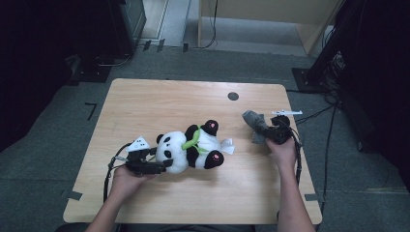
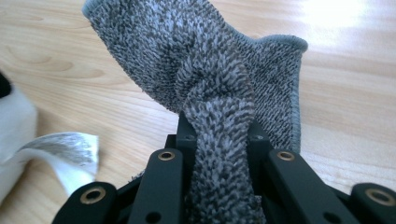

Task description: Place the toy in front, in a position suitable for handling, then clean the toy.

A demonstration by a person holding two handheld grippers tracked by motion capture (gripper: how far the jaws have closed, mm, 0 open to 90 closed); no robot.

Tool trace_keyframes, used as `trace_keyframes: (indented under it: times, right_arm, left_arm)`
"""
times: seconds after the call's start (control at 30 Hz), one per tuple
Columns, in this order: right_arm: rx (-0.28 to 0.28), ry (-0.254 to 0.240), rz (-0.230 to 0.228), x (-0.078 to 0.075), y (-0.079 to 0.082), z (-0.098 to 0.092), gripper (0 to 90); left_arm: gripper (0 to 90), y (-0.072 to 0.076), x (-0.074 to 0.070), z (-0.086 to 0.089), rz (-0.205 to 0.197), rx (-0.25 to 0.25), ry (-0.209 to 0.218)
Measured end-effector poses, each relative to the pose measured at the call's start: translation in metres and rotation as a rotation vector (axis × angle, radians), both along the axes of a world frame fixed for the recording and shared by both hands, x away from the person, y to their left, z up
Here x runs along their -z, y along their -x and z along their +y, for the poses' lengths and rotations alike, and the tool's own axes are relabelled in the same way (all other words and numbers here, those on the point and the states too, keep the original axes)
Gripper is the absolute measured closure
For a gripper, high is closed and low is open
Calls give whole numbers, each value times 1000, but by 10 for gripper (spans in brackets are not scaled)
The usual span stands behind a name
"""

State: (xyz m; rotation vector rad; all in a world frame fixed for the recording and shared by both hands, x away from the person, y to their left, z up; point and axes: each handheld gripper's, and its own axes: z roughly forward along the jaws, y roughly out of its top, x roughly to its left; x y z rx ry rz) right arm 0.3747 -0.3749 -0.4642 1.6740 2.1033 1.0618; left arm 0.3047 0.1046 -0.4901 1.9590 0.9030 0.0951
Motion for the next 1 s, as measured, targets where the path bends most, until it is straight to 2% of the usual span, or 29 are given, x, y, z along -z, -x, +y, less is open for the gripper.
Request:
trace_keyframes:
  times: [0.23,0.33,0.37,0.4,0.43,0.47,0.5,0.53,0.67,0.73,0.77,0.9,0.93,0.97,1.0]
  right_arm:
    - [-59,-58,-20,-16,11,13,753]
    - [-88,-54,-31,-22,15,21,753]
    - [-124,-49,-63,-32,22,33,752]
    - [-124,-49,-63,-32,22,33,752]
    - [-156,-39,-93,-41,26,44,750]
    - [-167,-39,-99,-43,28,48,750]
    - [-167,-39,-99,-43,28,48,750]
    - [-195,-35,-111,-51,30,58,751]
    - [-236,-32,-136,-66,35,74,748]
    - [-241,-26,-146,-69,36,77,747]
    - [-269,-9,-174,-78,38,87,747]
    - [-294,-13,-194,-88,40,100,745]
    - [-323,-27,-199,-94,38,111,745]
    - [-323,-27,-199,-94,38,111,745]
    - [-351,-16,-189,-98,33,122,745]
  left_arm:
    - [227,-4,-1,-2,4,9,-2]
    - [226,-4,0,-3,0,11,-5]
    - [224,-4,0,-4,-10,10,-4]
    - [222,-4,0,-4,-10,10,-4]
    - [221,-3,1,-5,-21,10,-1]
    - [222,-2,2,-6,-27,7,2]
    - [222,-2,2,-6,-27,7,2]
    - [222,-2,2,-7,-27,7,4]
    - [221,-2,2,-8,-27,5,3]
    - [221,-2,2,-8,-26,3,6]
    - [221,-2,2,-8,-26,2,6]
    - [220,-2,1,-8,-25,2,6]
    - [220,-2,1,-8,-25,1,6]
    - [220,-2,1,-8,-25,1,6]
    - [219,-2,2,-8,-25,-3,10]
